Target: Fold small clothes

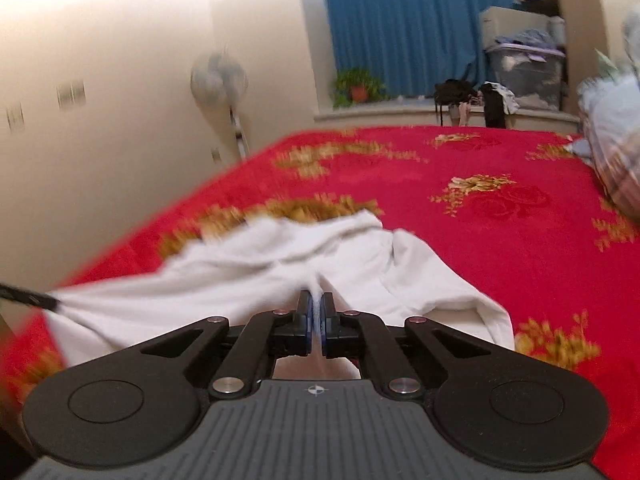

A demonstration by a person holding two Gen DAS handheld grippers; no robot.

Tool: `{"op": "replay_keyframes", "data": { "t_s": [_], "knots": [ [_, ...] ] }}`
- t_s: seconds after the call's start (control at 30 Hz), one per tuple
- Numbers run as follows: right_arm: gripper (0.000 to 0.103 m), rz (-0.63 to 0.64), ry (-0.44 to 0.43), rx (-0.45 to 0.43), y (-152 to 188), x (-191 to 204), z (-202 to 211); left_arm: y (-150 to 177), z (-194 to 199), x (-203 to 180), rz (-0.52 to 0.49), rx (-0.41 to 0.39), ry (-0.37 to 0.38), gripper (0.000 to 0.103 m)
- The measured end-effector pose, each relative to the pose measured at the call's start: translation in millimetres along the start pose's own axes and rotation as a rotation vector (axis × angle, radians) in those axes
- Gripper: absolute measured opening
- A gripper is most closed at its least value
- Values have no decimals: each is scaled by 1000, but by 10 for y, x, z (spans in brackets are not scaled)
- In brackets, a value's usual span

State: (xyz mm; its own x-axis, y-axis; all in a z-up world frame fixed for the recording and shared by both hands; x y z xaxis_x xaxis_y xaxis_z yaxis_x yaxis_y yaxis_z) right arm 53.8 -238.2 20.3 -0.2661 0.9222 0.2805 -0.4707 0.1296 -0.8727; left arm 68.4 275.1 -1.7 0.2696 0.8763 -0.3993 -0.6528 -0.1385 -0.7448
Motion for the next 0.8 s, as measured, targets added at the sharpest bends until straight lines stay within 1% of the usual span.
{"op": "replay_keyframes", "data": {
  "t_s": [0.03,0.07,0.1,0.13,0.17,0.2,0.27,0.3,0.33,0.37,0.4,0.43,0.5,0.6,0.67,0.7,0.73,0.77,0.8],
  "knots": [
    [3,-47,-6,-12,-1,-44,169,9,88,0,4,-11,14,0],
    [3,-95,-5,-18,21,-96,309,30,131,17,12,-1,21,0],
    [3,-139,6,-7,69,-168,400,79,109,44,17,35,11,0],
    [3,-168,37,32,154,-245,409,133,53,69,19,83,-15,1],
    [3,-164,71,83,242,-300,360,197,-26,95,21,133,-48,1],
    [3,-129,118,153,372,-360,261,250,-119,106,17,183,-68,3],
    [5,-89,211,242,599,-485,96,324,-272,78,8,245,-66,20],
    [8,-94,237,259,679,-538,34,370,-360,48,8,275,-64,37],
    [8,-100,239,263,736,-567,-24,404,-433,20,7,302,-64,46],
    [8,-101,242,272,781,-591,-71,452,-514,-16,4,333,-63,49],
    [13,-116,247,288,818,-621,-115,496,-581,-46,7,360,-49,49],
    [21,-135,247,306,841,-646,-160,519,-668,-33,16,378,-28,49],
    [27,-146,258,332,873,-668,-245,565,-742,-52,21,395,7,50],
    [27,-136,289,374,977,-693,-333,618,-841,-79,-15,413,15,50],
    [27,-139,267,408,1064,-666,-362,667,-903,-100,-50,422,2,48],
    [27,-125,258,419,1092,-662,-403,683,-926,-127,-69,423,-4,45],
    [27,-98,254,428,1118,-627,-415,703,-910,-150,-87,424,-3,36],
    [27,-58,254,440,1158,-576,-437,735,-899,-167,-97,425,3,29],
    [24,-28,253,450,1184,-541,-444,742,-886,-183,-103,424,18,14]
  ]
}}
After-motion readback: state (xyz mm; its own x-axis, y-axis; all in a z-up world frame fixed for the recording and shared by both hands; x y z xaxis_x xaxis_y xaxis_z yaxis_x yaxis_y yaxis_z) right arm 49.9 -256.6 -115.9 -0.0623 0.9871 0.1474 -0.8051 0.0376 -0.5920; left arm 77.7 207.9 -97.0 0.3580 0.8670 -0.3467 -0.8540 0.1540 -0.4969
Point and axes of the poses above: each gripper's, at about its wrist camera, not at the fingertips, and z roughly against the way its jaws point, x to its left, y to its underside, the point moved 4 cm from there along -z, roughly the way its jaws point, and after that the axes turned 2 degrees about -z, right-handed, at the moved point
